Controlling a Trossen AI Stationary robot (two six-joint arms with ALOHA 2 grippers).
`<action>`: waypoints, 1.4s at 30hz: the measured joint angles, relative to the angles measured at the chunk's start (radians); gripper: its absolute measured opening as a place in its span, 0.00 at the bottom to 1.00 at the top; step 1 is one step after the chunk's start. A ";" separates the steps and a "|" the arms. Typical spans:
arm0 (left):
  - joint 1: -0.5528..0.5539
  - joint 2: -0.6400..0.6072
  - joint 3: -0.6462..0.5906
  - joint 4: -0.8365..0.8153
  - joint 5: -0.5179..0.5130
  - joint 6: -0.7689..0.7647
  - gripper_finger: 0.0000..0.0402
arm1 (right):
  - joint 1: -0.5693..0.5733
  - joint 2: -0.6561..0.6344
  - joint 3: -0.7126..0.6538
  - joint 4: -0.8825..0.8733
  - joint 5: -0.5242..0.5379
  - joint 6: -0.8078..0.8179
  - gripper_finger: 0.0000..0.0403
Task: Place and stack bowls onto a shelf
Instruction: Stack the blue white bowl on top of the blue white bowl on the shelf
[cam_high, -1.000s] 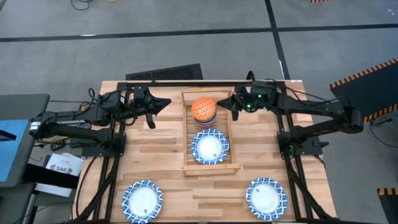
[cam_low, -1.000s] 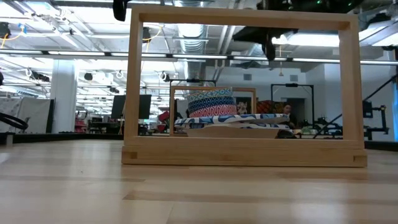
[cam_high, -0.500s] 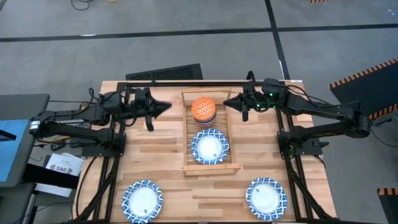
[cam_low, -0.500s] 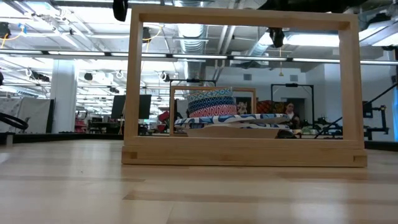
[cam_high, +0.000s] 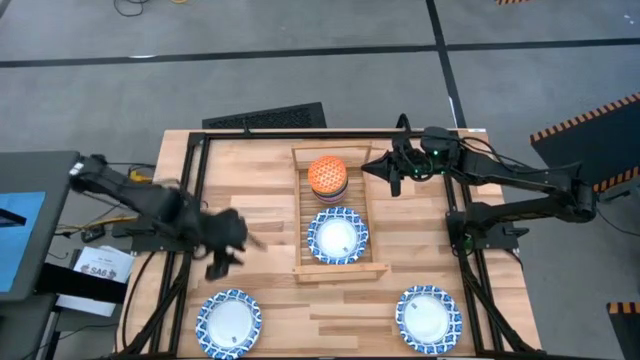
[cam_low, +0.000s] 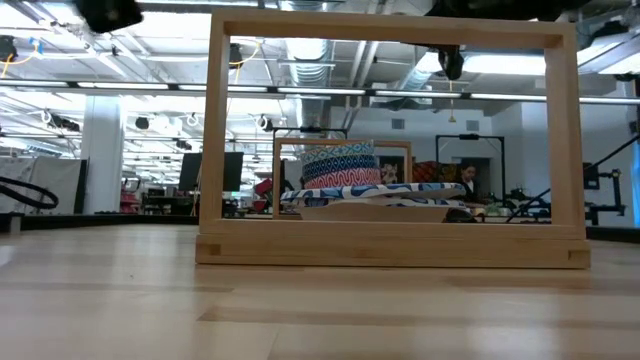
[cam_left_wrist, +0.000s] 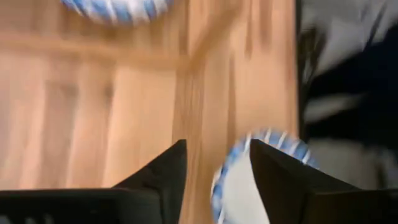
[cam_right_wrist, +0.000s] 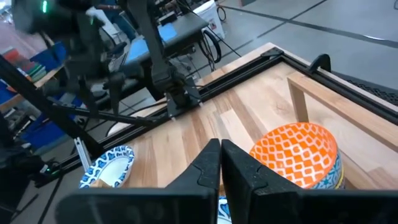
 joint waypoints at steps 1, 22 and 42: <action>-0.037 0.023 -0.018 -0.010 -0.003 0.000 0.41 | 0.000 0.000 0.000 0.000 0.000 0.001 0.10; -0.217 0.414 -0.259 0.299 0.177 -0.024 0.51 | 0.000 0.001 0.000 -0.053 0.006 0.006 0.07; -0.109 0.166 -0.259 0.202 0.364 -0.087 0.01 | 0.000 0.001 0.000 -0.083 0.007 -0.020 0.08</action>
